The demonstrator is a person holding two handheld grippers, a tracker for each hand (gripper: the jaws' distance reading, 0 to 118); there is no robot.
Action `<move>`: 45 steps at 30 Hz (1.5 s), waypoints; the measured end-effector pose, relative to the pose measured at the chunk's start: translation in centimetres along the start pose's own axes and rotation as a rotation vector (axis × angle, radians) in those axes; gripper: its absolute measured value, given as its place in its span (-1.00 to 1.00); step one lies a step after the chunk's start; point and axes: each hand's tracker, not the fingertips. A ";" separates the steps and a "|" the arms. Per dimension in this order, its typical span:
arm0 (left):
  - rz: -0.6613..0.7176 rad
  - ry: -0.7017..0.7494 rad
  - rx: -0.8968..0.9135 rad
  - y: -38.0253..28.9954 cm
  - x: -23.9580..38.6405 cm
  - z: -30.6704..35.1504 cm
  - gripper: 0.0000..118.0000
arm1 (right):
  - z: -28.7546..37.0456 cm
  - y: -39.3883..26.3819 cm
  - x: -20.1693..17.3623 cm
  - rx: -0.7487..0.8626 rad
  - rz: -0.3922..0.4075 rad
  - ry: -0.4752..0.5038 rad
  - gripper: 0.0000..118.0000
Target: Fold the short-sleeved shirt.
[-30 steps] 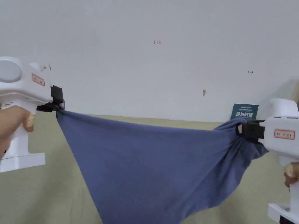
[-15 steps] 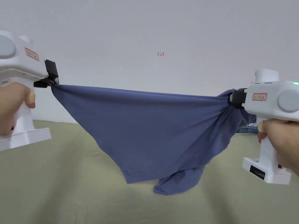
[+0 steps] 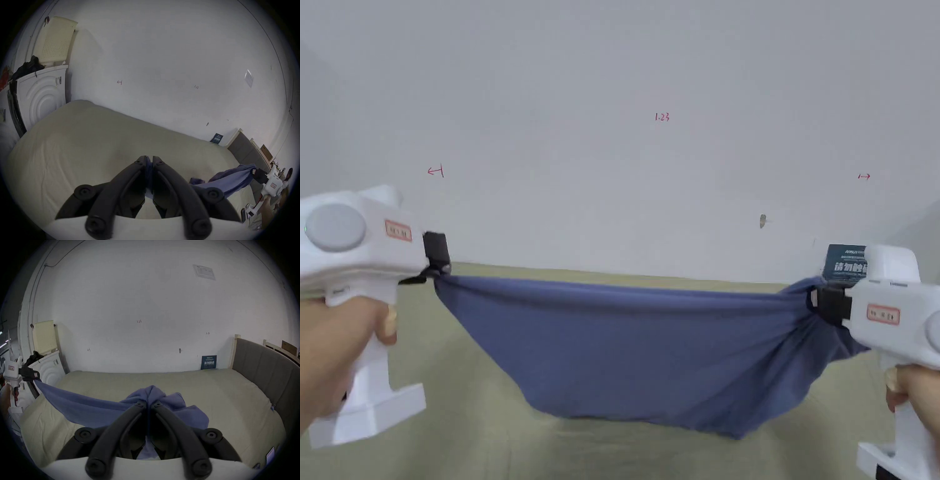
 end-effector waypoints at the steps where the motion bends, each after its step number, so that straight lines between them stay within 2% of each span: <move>1: -0.014 -0.002 -0.030 -0.9 0.0 0.1 -0.87 | 0.1 -0.8 0.2 -0.025 -0.007 -0.006 -0.94; 7: -0.188 0.048 -0.077 -7.5 0.3 2.2 -0.87 | 2.1 -6.0 1.3 -0.078 -0.026 -0.019 -0.94; 10: -0.185 0.050 -0.079 -12.2 -0.8 3.3 -0.87 | 3.6 -9.5 1.6 -0.104 -0.038 -0.023 -0.94; 17: -0.083 0.096 -0.307 -20.9 -5.2 2.5 -0.87 | 6.1 -16.8 2.6 -0.266 -0.071 -0.028 -0.94; 19: -0.051 0.100 -0.316 -22.4 -5.8 2.9 -0.87 | 6.9 -18.1 2.5 -0.328 -0.093 -0.039 -0.94; 21: -0.045 0.108 -0.335 -23.1 -6.1 3.3 -0.87 | 7.5 -19.1 2.6 -0.347 -0.097 -0.040 -0.94; 24: 0.034 0.109 -0.388 -23.8 -6.5 3.8 -0.87 | 7.9 -19.7 2.6 -0.382 -0.102 -0.050 -0.94; 31: 0.055 0.127 -0.455 -24.6 -6.7 5.6 -0.87 | 8.5 -19.8 2.5 -0.474 -0.150 -0.064 -0.93; 33: 0.084 0.123 -0.471 -24.9 -6.6 6.2 -0.87 | 9.1 -20.0 2.4 -0.473 -0.142 -0.061 -0.93; 34: 0.093 0.107 -0.476 -25.0 -6.6 6.3 -0.85 | 9.3 -20.0 2.4 -0.465 -0.134 -0.049 -0.86; 35: 0.100 0.086 -0.478 -25.0 -6.5 6.6 -0.71 | 9.6 -20.0 2.3 -0.455 -0.127 -0.042 -0.61; 36: 0.106 0.079 -0.472 -24.8 -6.3 6.9 -0.31 | 10.0 -19.7 2.3 -0.430 -0.120 -0.036 -0.16; 37: 0.105 0.079 -0.449 -24.3 -6.0 7.4 0.49 | 10.6 -19.2 2.3 -0.387 -0.102 -0.040 0.55; 38: 0.100 0.086 -0.395 -23.5 -5.6 8.1 0.83 | 11.2 -18.5 2.4 -0.351 -0.105 -0.029 0.82; 40: 0.109 0.039 -0.291 -22.1 -4.9 9.5 0.84 | 12.9 -17.1 2.3 -0.260 -0.110 -0.019 0.78; 42: 0.077 -0.030 -0.178 -20.0 -4.0 11.0 0.84 | 14.4 -15.4 2.1 -0.150 -0.057 -0.038 0.79; 45: -0.075 -0.016 0.017 -17.8 -1.8 12.9 0.83 | 15.9 -13.2 1.6 -0.048 0.015 -0.100 0.79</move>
